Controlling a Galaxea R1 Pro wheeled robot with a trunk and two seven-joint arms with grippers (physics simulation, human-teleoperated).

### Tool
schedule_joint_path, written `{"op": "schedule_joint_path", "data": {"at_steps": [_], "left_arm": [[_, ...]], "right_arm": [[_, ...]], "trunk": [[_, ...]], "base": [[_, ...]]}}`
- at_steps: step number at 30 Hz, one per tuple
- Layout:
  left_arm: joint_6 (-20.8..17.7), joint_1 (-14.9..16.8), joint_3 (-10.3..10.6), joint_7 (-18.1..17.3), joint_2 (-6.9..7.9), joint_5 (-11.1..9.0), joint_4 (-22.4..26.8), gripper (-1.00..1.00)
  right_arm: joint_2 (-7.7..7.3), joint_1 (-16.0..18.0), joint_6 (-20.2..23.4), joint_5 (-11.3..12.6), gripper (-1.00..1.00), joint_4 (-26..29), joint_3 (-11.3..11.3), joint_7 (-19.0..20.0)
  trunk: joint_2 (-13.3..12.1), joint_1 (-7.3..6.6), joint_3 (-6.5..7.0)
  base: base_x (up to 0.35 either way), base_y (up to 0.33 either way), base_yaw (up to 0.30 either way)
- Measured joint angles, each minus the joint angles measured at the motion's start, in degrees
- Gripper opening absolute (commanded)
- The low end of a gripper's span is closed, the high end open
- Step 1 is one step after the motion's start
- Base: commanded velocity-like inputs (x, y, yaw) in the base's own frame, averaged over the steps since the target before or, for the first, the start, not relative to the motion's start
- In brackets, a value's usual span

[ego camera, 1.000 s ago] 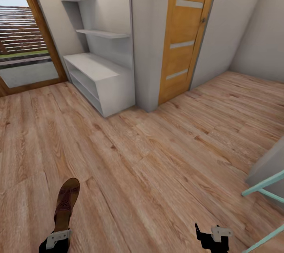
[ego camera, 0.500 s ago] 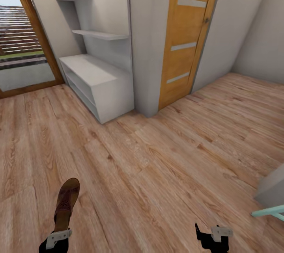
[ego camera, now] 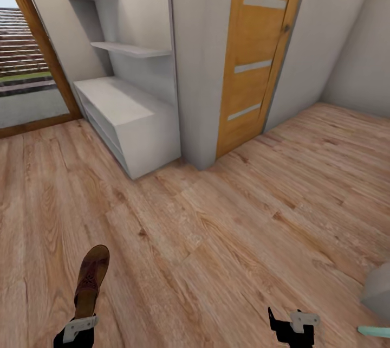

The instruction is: Pick up the two gym shoes and the two sandals from the corridor floor and place them onto the hallstand (shoe rack) in the corridor, making sure they are on the rack and not on the floor. Arrange them so the two gym shoes are next to each other and the two sandals are next to each other.

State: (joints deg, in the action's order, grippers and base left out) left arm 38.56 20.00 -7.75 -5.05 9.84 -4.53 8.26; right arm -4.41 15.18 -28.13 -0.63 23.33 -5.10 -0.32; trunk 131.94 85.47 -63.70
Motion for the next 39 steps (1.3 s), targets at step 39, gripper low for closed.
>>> {"op": "schedule_joint_path", "data": {"at_steps": [39], "left_arm": [[0.00, -0.02, -0.02, 0.00, 0.01, 0.00, -0.02, -1.00]], "right_arm": [[0.09, 0.02, -0.04, 0.00, 1.00, -0.07, 0.01, 0.00]], "trunk": [[0.00, 0.00, 0.00]], "base": [[0.337, -0.001, 0.109]]}}
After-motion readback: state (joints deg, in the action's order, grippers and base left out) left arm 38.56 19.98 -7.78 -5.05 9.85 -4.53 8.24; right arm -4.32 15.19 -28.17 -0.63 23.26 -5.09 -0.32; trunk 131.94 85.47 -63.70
